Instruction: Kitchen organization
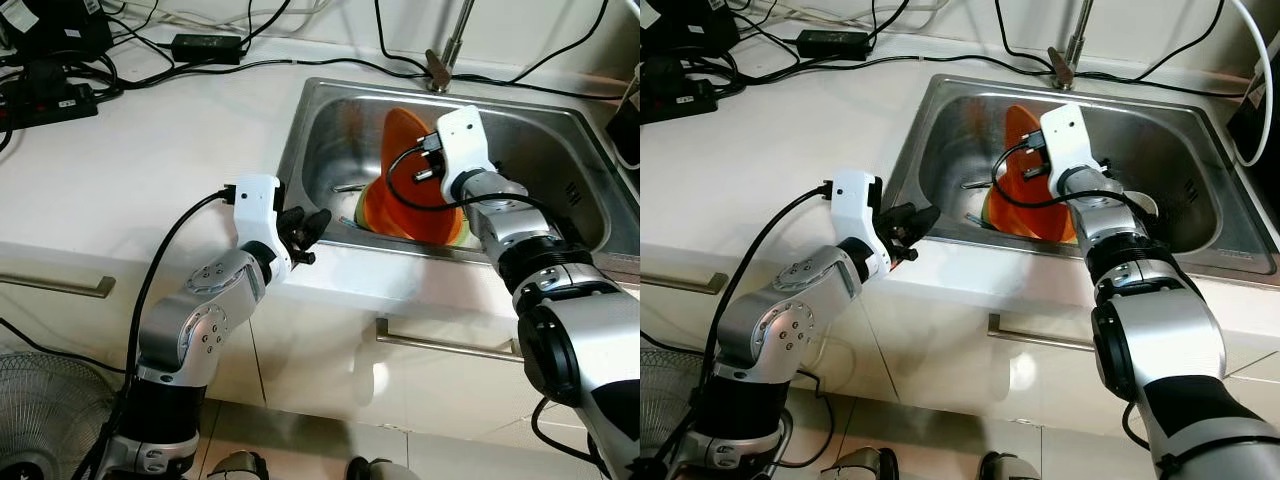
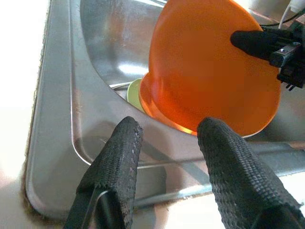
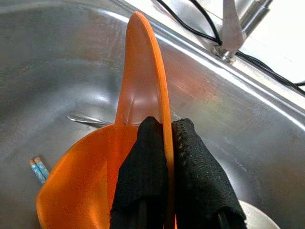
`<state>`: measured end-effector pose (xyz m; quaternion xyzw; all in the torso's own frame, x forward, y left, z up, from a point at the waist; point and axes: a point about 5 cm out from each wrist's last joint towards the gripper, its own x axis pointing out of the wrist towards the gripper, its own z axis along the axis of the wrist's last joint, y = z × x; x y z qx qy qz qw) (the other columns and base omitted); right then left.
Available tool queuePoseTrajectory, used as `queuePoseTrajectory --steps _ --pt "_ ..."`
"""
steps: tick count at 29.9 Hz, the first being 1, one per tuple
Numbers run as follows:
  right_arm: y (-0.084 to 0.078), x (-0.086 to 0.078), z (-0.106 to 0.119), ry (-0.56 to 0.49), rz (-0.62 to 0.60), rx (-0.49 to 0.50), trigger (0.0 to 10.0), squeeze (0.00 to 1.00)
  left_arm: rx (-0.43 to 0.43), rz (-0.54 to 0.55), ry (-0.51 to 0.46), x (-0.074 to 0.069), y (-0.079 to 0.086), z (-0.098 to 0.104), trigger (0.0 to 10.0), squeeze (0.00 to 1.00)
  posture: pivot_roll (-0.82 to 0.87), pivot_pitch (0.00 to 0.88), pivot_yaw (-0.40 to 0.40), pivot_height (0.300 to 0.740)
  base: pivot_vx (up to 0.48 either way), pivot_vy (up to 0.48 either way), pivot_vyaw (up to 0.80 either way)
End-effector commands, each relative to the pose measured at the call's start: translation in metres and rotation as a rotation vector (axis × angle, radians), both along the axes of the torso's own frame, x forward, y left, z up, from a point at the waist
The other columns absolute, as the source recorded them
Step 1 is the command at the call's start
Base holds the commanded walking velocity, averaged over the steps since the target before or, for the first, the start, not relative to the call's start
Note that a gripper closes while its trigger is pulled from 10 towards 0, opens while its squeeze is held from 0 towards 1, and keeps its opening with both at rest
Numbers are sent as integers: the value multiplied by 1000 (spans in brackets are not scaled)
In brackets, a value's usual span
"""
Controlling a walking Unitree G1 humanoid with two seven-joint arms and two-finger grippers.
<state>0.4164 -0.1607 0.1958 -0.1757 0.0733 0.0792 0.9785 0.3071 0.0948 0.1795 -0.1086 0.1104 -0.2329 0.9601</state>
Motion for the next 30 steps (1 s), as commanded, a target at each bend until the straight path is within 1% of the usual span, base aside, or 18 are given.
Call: queuePoseTrajectory --steps 1,2,3,7,8,12,17,19,20,25,26,27,28,30 --pt "4 0 -4 38 16 7 10000 306 16 -9 12 -3 -1 -2 10000 0 52 95 -44 740 0 0 0" --pt "4 0 -4 39 18 10 10000 306 16 -9 12 -4 -1 -2 10000 0 52 95 -45 740 0 0 0" --pt "5 0 -4 38 18 13 10000 1000 15 -9 13 -4 -1 -3 10000 0 52 95 -45 740 0 0 0" --pt "6 0 -3 37 21 15 10000 1000 16 -10 20 -5 -2 -4 10000 0 48 98 -44 740 0 0 0" --pt "6 0 -3 36 19 12 10000 0 16 -10 21 -5 -2 -5 10000 0 48 98 -44 740 0 0 0" --pt "5 0 -2 23 12 12 10000 0 15 -8 23 -5 -2 -5 10000 0 45 97 -44 740 0 0 0" --pt "2 3 11 -37 -7 57 10000 0 14 -9 26 -4 -3 -6 10000 0 42 95 -44 740 0 0 0" --pt "2 3 13 -46 -5 74 10000 0 14 -8 26 -5 -3 -6 10000 0 37 94 -40 740 0 0 0" --pt "3 3 14 -47 0 87 10000 1000 14 -8 27 -5 -3 -6 10000 0 36 93 -40 740 0 0 0" --pt "3 3 13 -40 -2 79 10000 1000 15 -11 28 -4 -3 -7 10000 0 36 93 -42 740 0 0 0" --pt "2 3 13 -39 -8 78 10000 43 15 -11 30 -4 -4 -7 10000 0 38 94 -42 740 0 0 0" --pt "2 3 13 -39 -8 78 10000 43 15 -11 30 -4 -4 -7 10000 0 38 94 -42 740 0 0 0" --pt "1 3 13 -38 -13 76 10000 0 16 -12 31 -4 -4 -8 10000 0 38 94 -42 740 0 0 0" --pt "0 3 13 -39 -21 79 10000 0 17 -12 33 -5 -4 -8 10000 0 38 94 -41 740 0 0 0"
